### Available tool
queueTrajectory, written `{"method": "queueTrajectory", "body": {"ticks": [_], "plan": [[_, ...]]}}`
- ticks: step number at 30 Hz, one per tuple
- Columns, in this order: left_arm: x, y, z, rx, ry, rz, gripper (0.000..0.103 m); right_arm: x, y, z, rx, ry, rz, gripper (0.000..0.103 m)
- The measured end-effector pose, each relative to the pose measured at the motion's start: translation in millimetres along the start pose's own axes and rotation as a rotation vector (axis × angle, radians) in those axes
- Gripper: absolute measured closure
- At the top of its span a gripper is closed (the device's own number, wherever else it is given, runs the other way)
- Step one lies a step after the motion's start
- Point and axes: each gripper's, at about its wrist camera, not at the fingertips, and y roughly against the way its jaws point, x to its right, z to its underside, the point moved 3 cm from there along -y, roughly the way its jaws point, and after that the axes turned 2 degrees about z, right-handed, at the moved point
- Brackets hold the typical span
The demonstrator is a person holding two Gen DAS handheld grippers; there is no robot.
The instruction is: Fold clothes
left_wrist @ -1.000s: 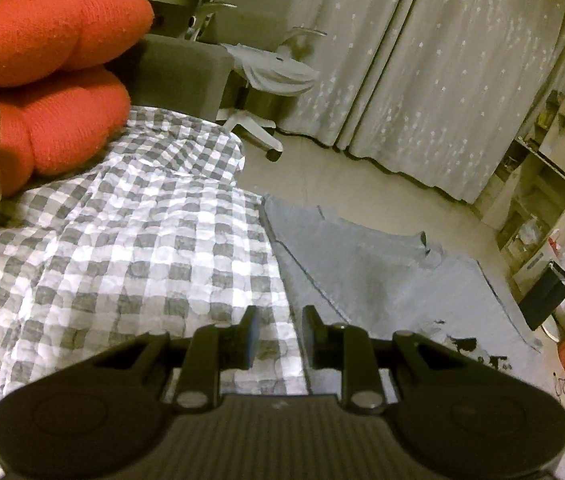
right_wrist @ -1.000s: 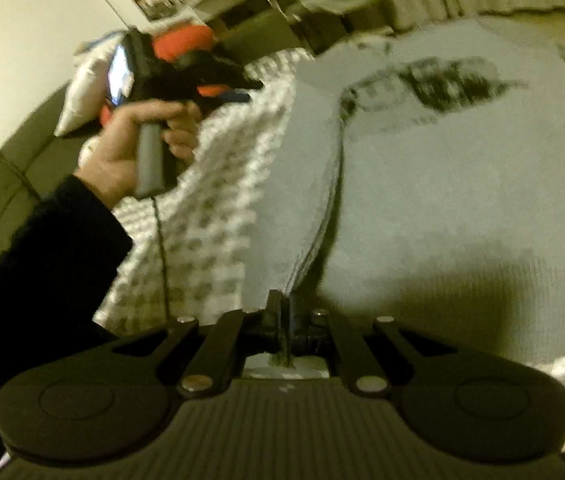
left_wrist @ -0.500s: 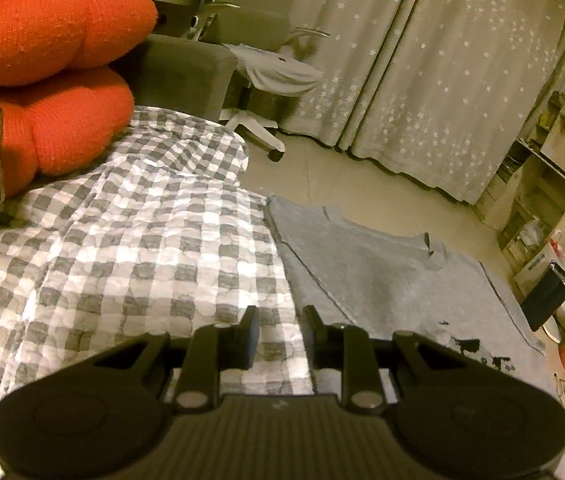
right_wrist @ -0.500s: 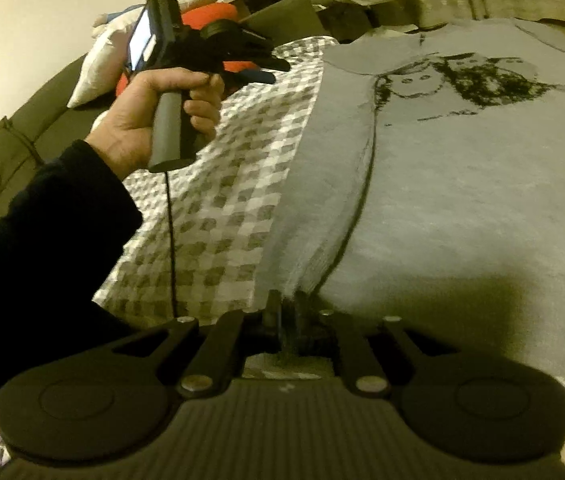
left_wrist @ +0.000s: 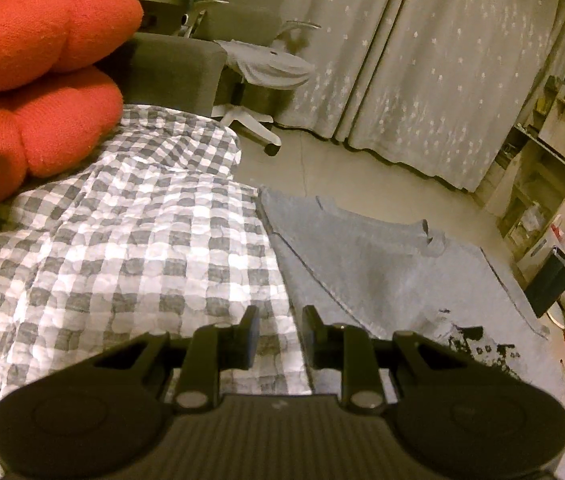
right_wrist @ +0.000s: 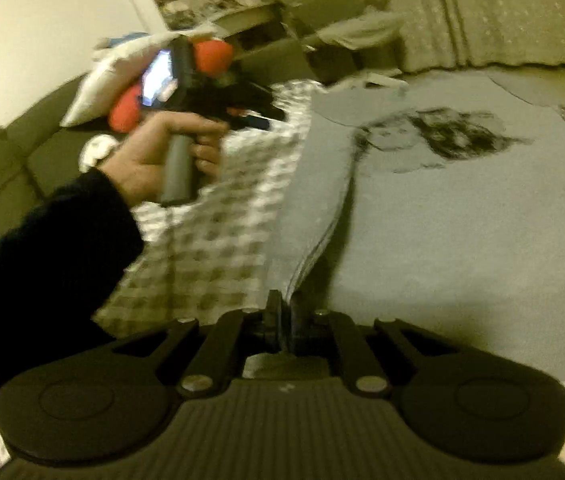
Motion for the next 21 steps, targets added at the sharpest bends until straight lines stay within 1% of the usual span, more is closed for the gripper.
{"method": "queueTrajectory", "body": {"ticks": [1, 3, 4, 6, 8, 9, 13, 15, 17, 18, 19, 21], "plan": [[1, 0, 0, 0.0, -0.005, 0.0, 0.079, 7, -6, 3, -0.025, -0.021, 0.015, 0.098], [3, 0, 1, 0.002, -0.017, -0.004, 0.079, 13, -6, 5, -0.025, -0.045, 0.011, 0.098], [3, 0, 1, 0.003, -0.02, -0.006, 0.079, 12, -1, 3, 0.0, -0.054, 0.002, 0.098], [1, -2, 1, -0.001, -0.015, -0.009, 0.079, 5, 16, -4, 0.077, -0.043, -0.028, 0.098], [0, -4, 0, -0.006, -0.006, -0.012, 0.079, -2, 20, -8, 0.088, -0.013, -0.017, 0.098], [-1, -5, 1, -0.008, -0.006, -0.014, 0.079, -3, 17, -9, 0.079, -0.005, -0.005, 0.098], [1, -3, 1, -0.005, -0.021, -0.013, 0.079, 12, 8, 1, 0.044, -0.053, 0.029, 0.098], [2, -4, 1, -0.008, -0.023, -0.013, 0.079, 17, 3, 6, 0.03, -0.04, 0.091, 0.098], [2, -5, 2, -0.012, -0.021, -0.012, 0.079, 22, -1, 6, 0.0, -0.043, 0.081, 0.097], [3, -6, 2, -0.013, -0.022, -0.011, 0.079, 24, -3, 6, -0.016, -0.045, 0.074, 0.091], [2, -6, 2, -0.015, -0.022, -0.012, 0.079, 24, -2, 2, -0.037, -0.028, 0.049, 0.088], [1, -6, 1, -0.016, -0.017, -0.009, 0.079, 24, 2, -8, -0.073, 0.012, -0.002, 0.088]]}}
